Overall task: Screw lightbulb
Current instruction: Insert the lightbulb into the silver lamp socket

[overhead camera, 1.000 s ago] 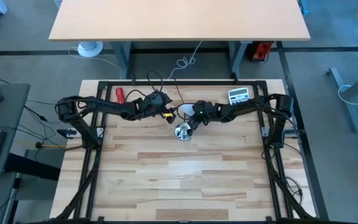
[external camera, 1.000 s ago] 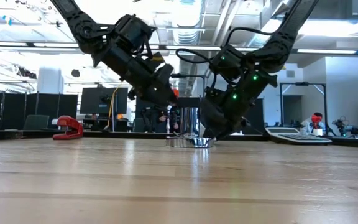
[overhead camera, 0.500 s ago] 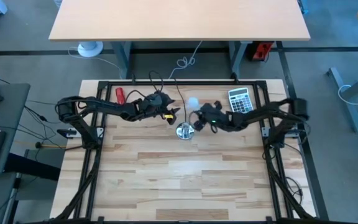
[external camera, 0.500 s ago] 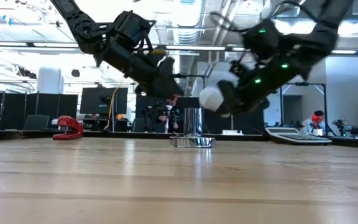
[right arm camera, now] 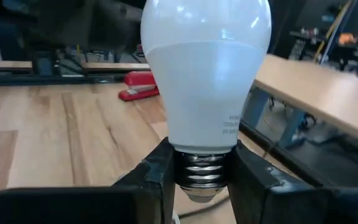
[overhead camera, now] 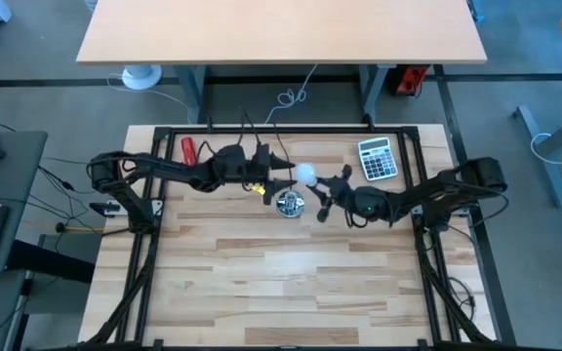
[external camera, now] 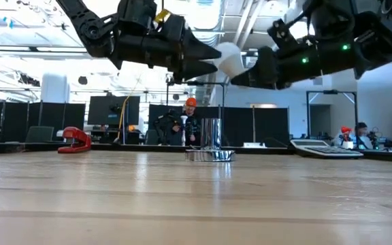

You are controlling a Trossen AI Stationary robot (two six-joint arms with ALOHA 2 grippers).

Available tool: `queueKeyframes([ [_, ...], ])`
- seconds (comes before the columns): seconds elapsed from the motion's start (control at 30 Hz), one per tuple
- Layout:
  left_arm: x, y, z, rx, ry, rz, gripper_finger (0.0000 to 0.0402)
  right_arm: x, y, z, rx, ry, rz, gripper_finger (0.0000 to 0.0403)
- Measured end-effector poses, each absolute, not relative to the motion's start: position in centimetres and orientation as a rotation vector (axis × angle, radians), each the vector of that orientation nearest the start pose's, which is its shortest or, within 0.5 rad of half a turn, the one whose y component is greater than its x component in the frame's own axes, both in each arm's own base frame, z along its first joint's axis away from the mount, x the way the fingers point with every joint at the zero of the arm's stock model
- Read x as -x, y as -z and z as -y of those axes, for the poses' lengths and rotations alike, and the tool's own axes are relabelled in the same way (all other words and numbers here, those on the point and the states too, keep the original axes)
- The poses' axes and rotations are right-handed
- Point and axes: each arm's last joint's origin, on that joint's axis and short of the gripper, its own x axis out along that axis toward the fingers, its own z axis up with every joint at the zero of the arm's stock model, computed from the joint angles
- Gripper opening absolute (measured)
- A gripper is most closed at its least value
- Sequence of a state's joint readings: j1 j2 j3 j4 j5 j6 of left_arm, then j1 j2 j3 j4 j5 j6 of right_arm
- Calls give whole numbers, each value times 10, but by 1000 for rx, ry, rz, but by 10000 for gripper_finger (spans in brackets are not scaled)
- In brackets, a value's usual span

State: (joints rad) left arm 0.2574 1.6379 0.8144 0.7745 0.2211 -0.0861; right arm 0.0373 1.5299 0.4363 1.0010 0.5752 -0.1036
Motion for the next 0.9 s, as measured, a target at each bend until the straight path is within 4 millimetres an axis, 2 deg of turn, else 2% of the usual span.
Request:
queueKeyframes([
  [0.2,-338,-230,-64,14,15,19,348,-275,-178,-1,158,513,-51,114],
  [0.3,-339,-234,-58,-2,12,64,366,-276,-180,-1,153,509,-26,114],
  [0.5,-338,-244,-62,63,-50,156,370,-276,-177,-9,177,475,-46,114],
  [0.63,-338,-248,-60,69,-12,192,370,-276,-178,-14,192,464,-45,114],
  [0.9,-339,-244,-56,91,9,153,370,-275,-182,-15,187,466,-1,114],
])
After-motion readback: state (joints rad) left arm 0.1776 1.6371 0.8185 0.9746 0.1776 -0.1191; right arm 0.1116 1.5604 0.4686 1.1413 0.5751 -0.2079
